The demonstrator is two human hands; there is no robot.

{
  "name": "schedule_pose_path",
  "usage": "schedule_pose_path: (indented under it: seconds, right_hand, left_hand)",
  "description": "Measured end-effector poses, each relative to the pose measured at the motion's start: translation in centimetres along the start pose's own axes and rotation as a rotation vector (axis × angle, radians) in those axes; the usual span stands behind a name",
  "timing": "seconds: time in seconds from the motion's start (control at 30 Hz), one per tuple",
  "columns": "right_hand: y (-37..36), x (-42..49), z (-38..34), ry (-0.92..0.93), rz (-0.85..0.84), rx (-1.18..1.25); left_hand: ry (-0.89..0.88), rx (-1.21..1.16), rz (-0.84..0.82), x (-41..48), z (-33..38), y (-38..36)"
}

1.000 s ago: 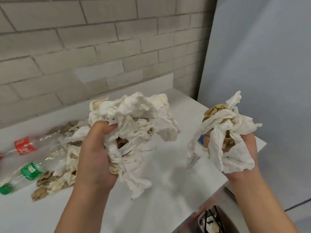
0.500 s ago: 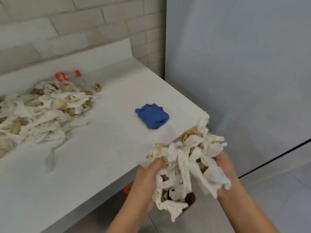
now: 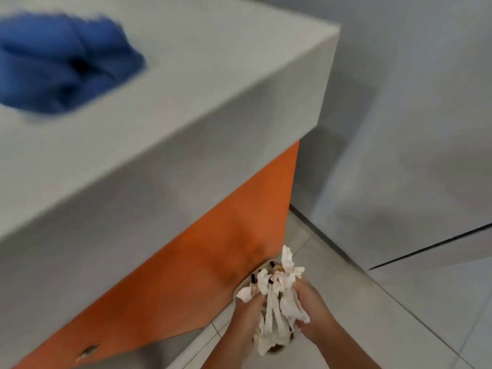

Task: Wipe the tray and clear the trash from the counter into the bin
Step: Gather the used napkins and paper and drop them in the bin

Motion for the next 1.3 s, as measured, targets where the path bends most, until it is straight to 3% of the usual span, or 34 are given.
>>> schedule_pose_path:
  seconds: [0.1, 0.3, 0.4, 0.5, 0.6, 0.8, 1.03, 1.2, 1.3]
  right_hand:
    - [1.3, 4.8, 2.1, 0.006, 0.018, -0.043]
    - [4.4, 9.9, 6.2, -0.103, 0.143, -0.171]
    - [4.8, 10.5, 6.9, -0.172, 0.161, -0.216]
    - [4.3, 9.4, 6.3, -0.272, 0.198, -0.223]
    - [3.3, 7.9, 5.3, -0.185, 0.239, -0.266]
    - [-2.4, -0.5, -0.1, 0.107, 0.147, -0.299]
    - [-13.7, -17.7, -10.3, 0.476, -0.094, -0.147]
    - [-23.8, -30.5, -14.6, 0.615, -0.423, -0.061]
    - [-30.0, -35.1, -15.3, 0.638, -0.582, -0.181]
  left_hand:
    - [0.155, 0.015, 0.057, 5.0, -2.6, -0.1]
    - [0.252, 0.080, 0.021, 13.0, -7.1, 0.7]
    - [0.363, 0.158, -0.037, 11.9, -6.6, 0.1]
    - [0.351, 0.220, -0.005, 11.4, -6.6, 0.0]
    - [0.214, 0.266, 0.098, 9.9, -5.2, 0.3]
    - [-0.040, 0.239, 0.214, 1.3, 0.7, 1.1]
    - [-0.533, 0.246, 0.229, -19.1, 12.7, 2.9]
    - [-0.947, 0.278, 0.529, -34.7, 18.2, 8.3]
    - [-1.026, 0.235, 0.751, -41.1, 19.9, 13.7]
Point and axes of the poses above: each hand's wrist, its own x-axis towards the middle knuckle, its own y-axis out of the back of the hand, z = x × y, the point moved 2 cm from there along x, towards the middle knuckle, and after that the axes turned 13 degrees about x, right-handed, at the moved point
